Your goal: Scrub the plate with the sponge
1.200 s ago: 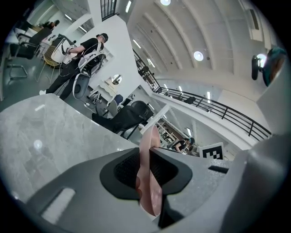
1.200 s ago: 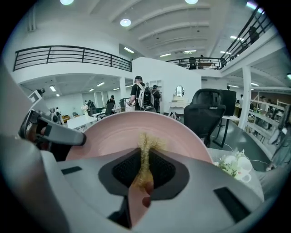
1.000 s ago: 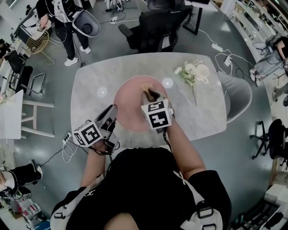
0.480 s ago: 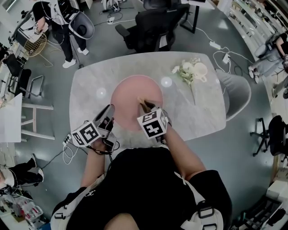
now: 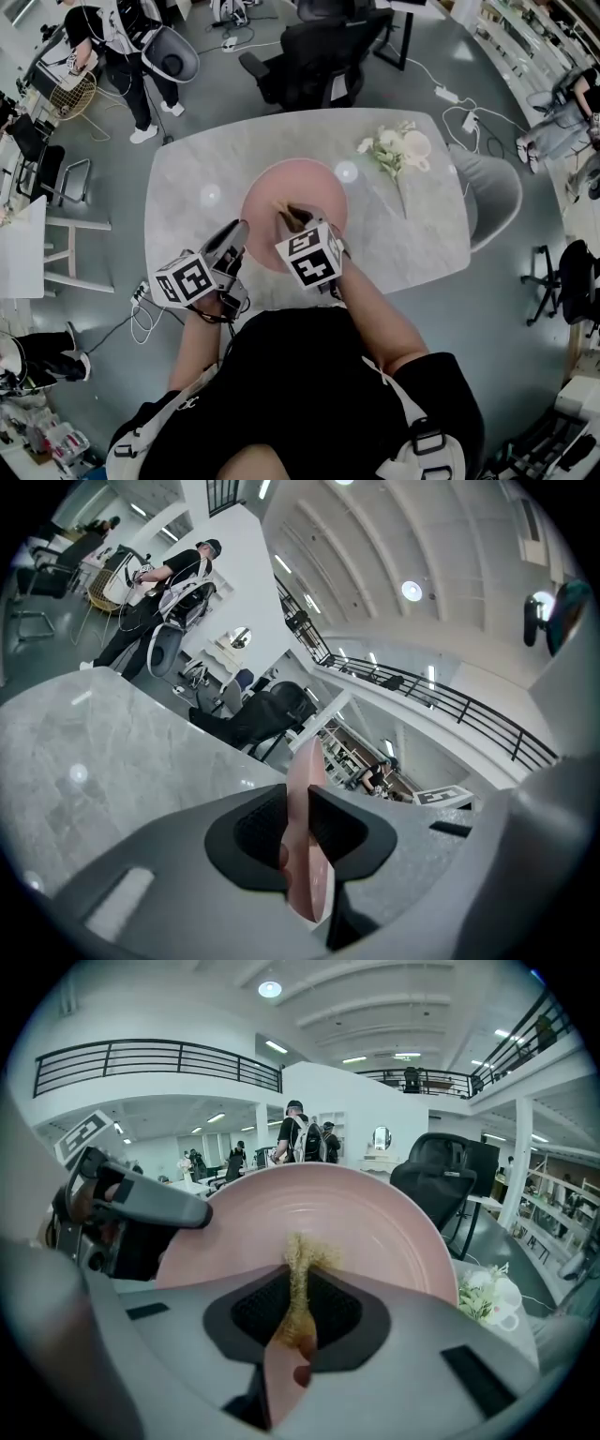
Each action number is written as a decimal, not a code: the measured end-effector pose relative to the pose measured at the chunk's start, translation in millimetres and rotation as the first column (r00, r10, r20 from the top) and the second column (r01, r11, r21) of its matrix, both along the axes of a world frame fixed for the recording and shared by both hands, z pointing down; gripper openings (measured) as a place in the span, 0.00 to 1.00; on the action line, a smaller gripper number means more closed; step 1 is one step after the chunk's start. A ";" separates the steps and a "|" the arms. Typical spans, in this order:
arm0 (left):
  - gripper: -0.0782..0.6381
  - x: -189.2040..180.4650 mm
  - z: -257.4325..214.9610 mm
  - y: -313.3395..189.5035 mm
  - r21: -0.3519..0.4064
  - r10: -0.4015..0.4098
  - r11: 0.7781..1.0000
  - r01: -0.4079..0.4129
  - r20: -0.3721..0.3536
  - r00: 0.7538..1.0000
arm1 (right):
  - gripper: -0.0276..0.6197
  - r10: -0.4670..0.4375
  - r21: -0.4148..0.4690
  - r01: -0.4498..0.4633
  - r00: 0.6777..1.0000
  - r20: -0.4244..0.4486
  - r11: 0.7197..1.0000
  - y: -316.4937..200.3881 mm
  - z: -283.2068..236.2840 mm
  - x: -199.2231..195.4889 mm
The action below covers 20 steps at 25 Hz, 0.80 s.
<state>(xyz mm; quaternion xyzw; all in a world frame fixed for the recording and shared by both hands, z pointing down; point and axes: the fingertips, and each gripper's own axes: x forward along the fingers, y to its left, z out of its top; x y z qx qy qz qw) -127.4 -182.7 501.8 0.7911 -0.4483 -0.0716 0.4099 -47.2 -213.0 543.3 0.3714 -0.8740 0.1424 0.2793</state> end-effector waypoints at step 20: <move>0.20 -18.0 66.7 -3.2 -0.237 -0.102 0.969 0.074 -0.109 0.989 | 0.13 0.241 0.042 -0.246 0.965 0.099 0.968 -3.3 -26.9 71.5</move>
